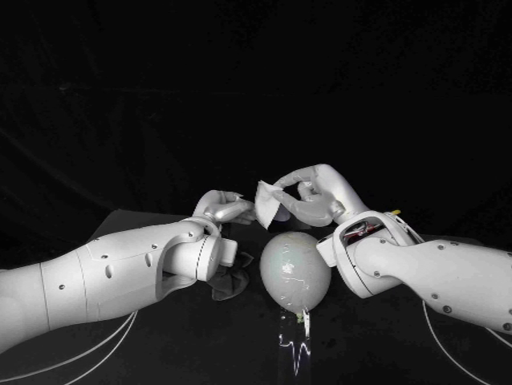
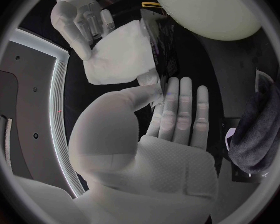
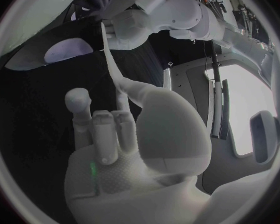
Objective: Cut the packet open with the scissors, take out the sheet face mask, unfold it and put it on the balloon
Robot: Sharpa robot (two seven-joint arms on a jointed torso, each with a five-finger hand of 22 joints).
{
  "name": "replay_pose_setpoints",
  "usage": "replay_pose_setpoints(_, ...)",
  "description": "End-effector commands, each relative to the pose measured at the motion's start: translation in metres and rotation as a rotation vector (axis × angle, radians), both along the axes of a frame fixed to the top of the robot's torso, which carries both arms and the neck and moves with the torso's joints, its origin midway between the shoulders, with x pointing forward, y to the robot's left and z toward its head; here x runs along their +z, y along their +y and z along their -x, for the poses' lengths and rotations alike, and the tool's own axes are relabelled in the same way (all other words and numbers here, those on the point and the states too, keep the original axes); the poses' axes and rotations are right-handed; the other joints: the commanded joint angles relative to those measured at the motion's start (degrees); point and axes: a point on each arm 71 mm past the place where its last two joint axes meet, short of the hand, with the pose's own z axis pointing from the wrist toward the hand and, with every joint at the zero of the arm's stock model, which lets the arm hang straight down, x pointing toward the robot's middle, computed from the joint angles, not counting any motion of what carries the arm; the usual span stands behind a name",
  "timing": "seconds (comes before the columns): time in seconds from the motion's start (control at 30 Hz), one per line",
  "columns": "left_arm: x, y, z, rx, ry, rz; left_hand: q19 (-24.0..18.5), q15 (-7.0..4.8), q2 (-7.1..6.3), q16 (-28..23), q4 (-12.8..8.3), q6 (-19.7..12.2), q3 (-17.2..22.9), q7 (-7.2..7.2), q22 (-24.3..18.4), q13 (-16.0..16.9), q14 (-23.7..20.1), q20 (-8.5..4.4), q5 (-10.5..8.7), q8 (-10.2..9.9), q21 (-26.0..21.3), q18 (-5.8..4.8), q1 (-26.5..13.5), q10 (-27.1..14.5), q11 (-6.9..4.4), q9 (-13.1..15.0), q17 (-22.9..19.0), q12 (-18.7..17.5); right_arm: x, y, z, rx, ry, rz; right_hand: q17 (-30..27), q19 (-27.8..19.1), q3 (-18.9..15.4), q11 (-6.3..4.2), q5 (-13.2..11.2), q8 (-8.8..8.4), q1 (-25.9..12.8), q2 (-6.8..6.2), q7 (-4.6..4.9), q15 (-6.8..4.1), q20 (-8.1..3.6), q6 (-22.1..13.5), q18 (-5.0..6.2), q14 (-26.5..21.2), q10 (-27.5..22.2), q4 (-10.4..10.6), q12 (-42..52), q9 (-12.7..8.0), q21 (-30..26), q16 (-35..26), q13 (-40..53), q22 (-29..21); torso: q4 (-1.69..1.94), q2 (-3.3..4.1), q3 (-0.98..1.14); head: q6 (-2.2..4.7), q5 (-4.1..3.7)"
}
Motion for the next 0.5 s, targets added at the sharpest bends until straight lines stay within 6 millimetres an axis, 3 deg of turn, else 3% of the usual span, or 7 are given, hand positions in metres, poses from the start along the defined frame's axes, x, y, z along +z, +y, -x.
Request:
replay_pose_setpoints(0.03,0.002,0.003,-0.001,-0.002,-0.012,0.003,-0.53,-0.19,0.49,0.3,-0.22,0.26,0.24,0.0,0.14,0.0,-0.42,-0.05,0.24,0.2,0.49,0.71,-0.37,0.24,-0.07,3.52,0.05,-0.27,0.001,-0.011,-0.008,-0.02,0.099,-0.123,15.05,0.05,0.14,-0.46,-0.13,0.25,0.29,0.78,0.18,-0.55,-0.4,0.3,-0.35,5.99,6.08,-0.33,0.2,1.84,-0.28,0.23,15.06,0.06,0.0,-0.05,-0.08,0.25,0.07)
replay_pose_setpoints(0.23,0.002,0.013,0.001,0.004,-0.009,0.006,-0.53,-0.19,0.49,0.3,-0.22,0.26,0.24,0.0,0.14,0.0,-0.42,-0.05,0.23,0.2,0.49,0.71,-0.37,0.24,-0.07,3.52,0.05,-0.28,0.006,-0.024,-0.014,-0.032,0.172,-0.186,15.05,0.11,0.17,-0.46,-0.14,0.27,0.31,0.83,0.19,-0.55,-0.41,0.29,-0.37,5.99,6.08,-0.37,0.2,1.85,-0.22,0.23,15.06,0.11,0.01,0.01,0.0,0.25,0.14)
replay_pose_setpoints(0.37,0.003,0.025,0.008,0.01,0.007,0.014,-0.7,-0.15,0.56,0.27,-0.2,0.23,0.27,0.03,0.28,-0.02,-0.5,-0.04,0.18,0.14,0.7,0.7,-0.37,0.18,-0.03,3.5,0.03,-0.35,0.011,-0.03,-0.014,-0.027,0.202,-0.214,15.05,0.15,0.19,-0.46,-0.15,0.28,0.33,0.86,0.19,-0.55,-0.41,0.28,-0.39,5.99,6.08,-0.41,0.2,1.86,-0.17,0.23,15.06,0.15,-0.32,0.13,-0.02,0.25,0.91)
replay_pose_setpoints(0.5,0.004,0.04,0.015,0.024,0.027,0.025,-0.74,-0.13,0.61,0.26,-0.2,0.21,0.28,0.05,0.38,-0.02,-0.53,-0.04,0.16,0.1,0.88,0.72,-0.35,0.16,-0.01,3.5,0.01,-0.39,0.015,-0.037,-0.014,-0.031,0.217,-0.231,15.05,0.11,0.21,-0.46,-0.16,0.29,0.35,0.89,0.19,-0.55,-0.42,0.27,-0.38,5.99,6.08,-0.45,0.2,1.87,-0.22,0.23,15.06,0.13,-0.03,-0.01,0.09,-0.1,0.86)
